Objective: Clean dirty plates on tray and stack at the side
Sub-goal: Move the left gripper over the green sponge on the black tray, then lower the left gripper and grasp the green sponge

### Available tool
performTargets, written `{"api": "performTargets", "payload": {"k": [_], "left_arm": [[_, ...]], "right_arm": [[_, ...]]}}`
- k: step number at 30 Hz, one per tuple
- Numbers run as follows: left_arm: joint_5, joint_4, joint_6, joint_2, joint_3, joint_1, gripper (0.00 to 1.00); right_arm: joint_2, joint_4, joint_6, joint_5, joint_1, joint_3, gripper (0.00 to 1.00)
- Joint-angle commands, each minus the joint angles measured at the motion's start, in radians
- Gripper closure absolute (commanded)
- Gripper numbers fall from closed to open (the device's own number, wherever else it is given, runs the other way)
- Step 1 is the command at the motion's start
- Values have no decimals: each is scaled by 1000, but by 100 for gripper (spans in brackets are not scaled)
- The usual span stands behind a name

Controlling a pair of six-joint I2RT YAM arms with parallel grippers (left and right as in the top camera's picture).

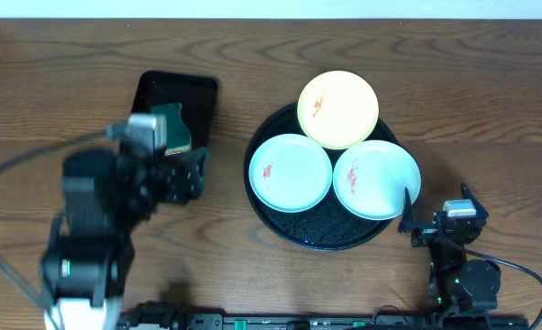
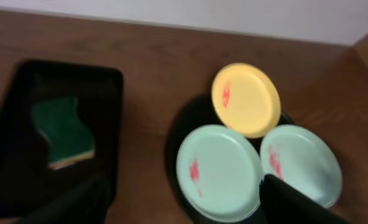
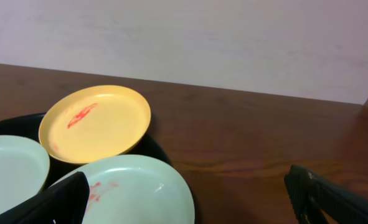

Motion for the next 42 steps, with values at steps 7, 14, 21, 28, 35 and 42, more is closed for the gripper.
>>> {"api": "performTargets", "payload": {"k": [7,14,21,28,35,42], "left_arm": [[299,-13,-183,270,55,2,22],[183,-57,-260,383,55,2,22],[182,-57,-261,474,55,2,22],[101,-46,-305,490,64,3,22],[-121,-317,-301,623,372,10,22],[-290,-423,-298,868,668,18,22]], "right_arm": [[-5,-4,-14,5,-9,-1,1],[-5,-4,-14,5,-9,-1,1],[-5,-4,-14,5,-9,-1,1],[-5,-4,-14,5,-9,-1,1],[-5,-4,-14,5,-9,-1,1],[-5,-4,-14,5,-9,-1,1]]}}
